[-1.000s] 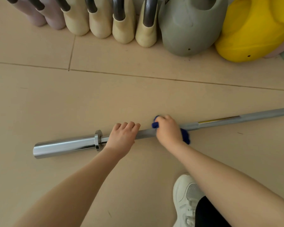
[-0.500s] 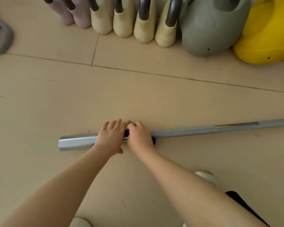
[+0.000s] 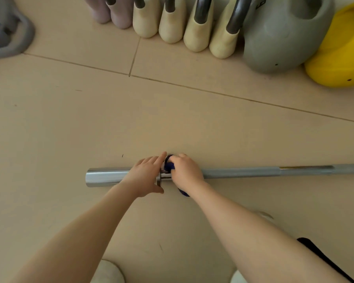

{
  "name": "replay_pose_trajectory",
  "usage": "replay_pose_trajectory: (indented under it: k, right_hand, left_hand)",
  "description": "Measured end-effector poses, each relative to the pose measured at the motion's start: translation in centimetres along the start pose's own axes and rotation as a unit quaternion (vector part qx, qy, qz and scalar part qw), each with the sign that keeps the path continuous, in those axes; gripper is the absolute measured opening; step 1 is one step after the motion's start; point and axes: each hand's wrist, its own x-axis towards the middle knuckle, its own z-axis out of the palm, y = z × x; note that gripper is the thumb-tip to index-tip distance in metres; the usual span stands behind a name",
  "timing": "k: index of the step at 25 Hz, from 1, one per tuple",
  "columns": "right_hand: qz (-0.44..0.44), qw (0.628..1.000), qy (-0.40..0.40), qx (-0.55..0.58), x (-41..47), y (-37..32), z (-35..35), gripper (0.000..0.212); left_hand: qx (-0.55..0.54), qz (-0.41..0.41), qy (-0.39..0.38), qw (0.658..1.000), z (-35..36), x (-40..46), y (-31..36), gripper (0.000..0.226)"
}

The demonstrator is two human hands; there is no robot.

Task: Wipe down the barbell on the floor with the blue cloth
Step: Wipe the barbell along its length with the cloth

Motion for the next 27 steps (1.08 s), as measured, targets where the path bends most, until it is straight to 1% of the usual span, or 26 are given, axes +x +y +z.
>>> replay_pose_trajectory:
  k: [2,3,4,7,9,10,11,13,14,15,16,17,19,20,21,23,24,26,27]
  right_hand:
    - [0.066,0.997,0.039,-0.013,-0.1,2.1,-0.8,0.026]
    - [0.089,0.994,0.061,-0.015,-0.3,1.9,-0.5,0.026]
    - [0.090,0.993,0.073,-0.011,-0.4,0.7,0.2,0.025]
    - [0.032,0.996,0.072,0.032,-0.9,-3.1,2.8,0.026]
    - [-0.017,0.998,0.062,-0.008,-1.4,-2.1,2.6,0.030]
    - [-0.039,0.997,0.053,-0.049,-1.6,-0.6,2.2,0.030]
    - [-0.046,0.993,0.062,-0.088,-1.7,1.0,1.7,0.028]
    - [0.005,0.988,0.108,-0.114,-2.0,2.7,1.6,0.023]
    - [0.037,0.986,0.124,-0.103,-1.9,2.2,1.9,0.021]
    - [0.045,0.985,0.141,-0.086,-1.7,1.2,2.4,0.020]
    - [0.030,0.983,0.164,-0.077,-1.4,0.0,3.0,0.022]
    - [-0.004,0.983,0.171,-0.071,-1.2,-0.9,3.3,0.026]
    - [-0.081,0.988,0.109,-0.068,-1.0,-0.9,2.6,0.032]
    - [-0.101,0.987,0.094,-0.083,-0.7,0.3,1.7,0.032]
    - [-0.101,0.984,0.116,-0.092,-0.6,1.7,0.6,0.035]
    - [-0.017,0.975,0.200,-0.090,-0.3,5.6,-1.1,0.038]
    - [0.021,0.970,0.222,-0.093,-0.4,7.0,-1.5,0.034]
    - [0.083,0.966,0.222,-0.099,-0.1,7.1,-1.0,0.028]
    - [0.099,0.967,0.220,-0.086,0.2,5.9,-0.6,0.027]
  left_hand:
    - [0.015,0.008,0.003,1.000,-0.2,-0.2,-0.2,0.111]
    - [0.017,0.003,0.018,1.000,-0.1,-0.3,-0.4,0.110]
    - [0.014,-0.006,0.037,0.999,0.1,-0.5,-0.5,0.109]
    - [-0.003,-0.011,0.091,0.996,0.6,-0.9,-0.8,0.105]
    - [-0.006,-0.013,0.096,0.995,0.7,-1.0,-0.9,0.104]
    - [-0.002,-0.011,0.094,0.995,0.6,-1.1,-0.8,0.102]
    - [0.000,-0.007,0.099,0.995,0.6,-1.2,-0.8,0.100]
    - [-0.001,0.009,0.127,0.992,0.5,-1.3,-1.0,0.093]
    - [-0.005,0.013,0.144,0.989,0.5,-1.5,-1.0,0.089]
    - [-0.011,0.009,0.158,0.987,0.3,-1.6,-0.9,0.087]
    - [-0.018,0.002,0.168,0.986,0.1,-1.6,-0.9,0.084]
    - [-0.025,-0.007,0.172,0.985,-0.2,-1.5,-0.9,0.082]
    - [-0.034,-0.026,0.169,0.985,-0.7,-1.1,-1.0,0.074]
    - [-0.035,-0.035,0.159,0.986,-0.9,-0.9,-1.0,0.068]
    - [-0.041,-0.045,0.151,0.987,-1.1,-0.7,-1.1,0.060]
    - [-0.069,-0.063,0.165,0.982,-1.5,0.0,-1.1,0.046]
    - [-0.084,-0.073,0.189,0.976,-1.9,0.4,-1.2,0.039]
    - [-0.081,-0.074,0.268,0.957,-2.4,1.2,-1.2,0.026]
    - [-0.061,-0.048,0.307,0.948,-2.5,1.7,-1.0,0.023]
